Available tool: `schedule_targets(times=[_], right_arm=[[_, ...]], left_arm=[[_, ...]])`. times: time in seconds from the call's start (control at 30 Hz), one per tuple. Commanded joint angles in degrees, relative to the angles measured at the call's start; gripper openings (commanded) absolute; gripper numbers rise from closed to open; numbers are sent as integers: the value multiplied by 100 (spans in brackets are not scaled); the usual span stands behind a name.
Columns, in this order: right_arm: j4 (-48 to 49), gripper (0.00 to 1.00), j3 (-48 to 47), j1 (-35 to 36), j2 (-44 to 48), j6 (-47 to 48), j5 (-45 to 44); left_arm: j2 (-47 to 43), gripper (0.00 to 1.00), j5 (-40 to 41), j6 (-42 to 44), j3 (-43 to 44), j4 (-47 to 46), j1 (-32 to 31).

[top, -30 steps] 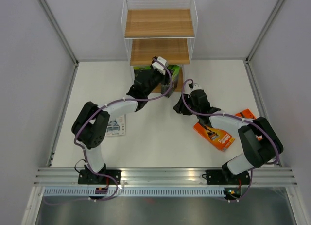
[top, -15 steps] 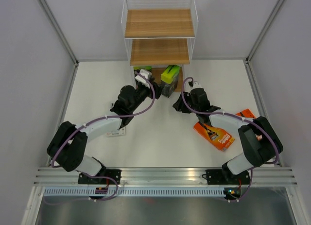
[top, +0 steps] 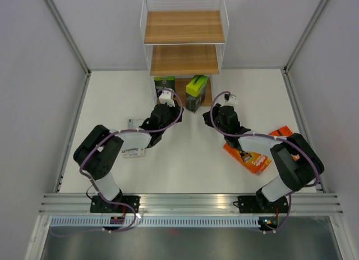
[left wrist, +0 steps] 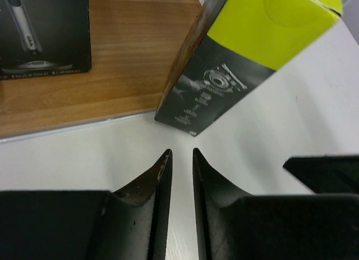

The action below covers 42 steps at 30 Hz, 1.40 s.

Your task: Place and organize the shaving razors onto the shelf

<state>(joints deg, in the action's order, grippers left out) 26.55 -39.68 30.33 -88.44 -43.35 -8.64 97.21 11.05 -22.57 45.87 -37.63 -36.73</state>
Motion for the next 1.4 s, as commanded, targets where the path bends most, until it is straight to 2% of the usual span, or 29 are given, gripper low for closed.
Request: schedule_targets(times=[0.0, 0.23, 0.5, 0.9, 1.17, 1.37], right_arm=[[703, 8, -232, 332, -287, -192, -1085], [764, 8, -944, 492, -954, -59, -1728], [1194, 9, -1305, 492, -1509, -261, -1597], [1959, 10, -1463, 492, -1983, -200, -1315], [2320, 11, -1516, 501, -2212, -94, -1236], [2355, 12, -1639, 501, -2370, -68, -1271]], left_arm=[[421, 26, 301, -441, 624, -131, -9], [861, 26, 442, -214, 1073, -201, 17], [1362, 26, 257, 130, 1644, -157, 105], [2021, 26, 310, 174, 2277, -323, 228], [2232, 35, 258, 332, 2462, -482, 245], [2346, 43, 73, 358, 2743, -272, 245]])
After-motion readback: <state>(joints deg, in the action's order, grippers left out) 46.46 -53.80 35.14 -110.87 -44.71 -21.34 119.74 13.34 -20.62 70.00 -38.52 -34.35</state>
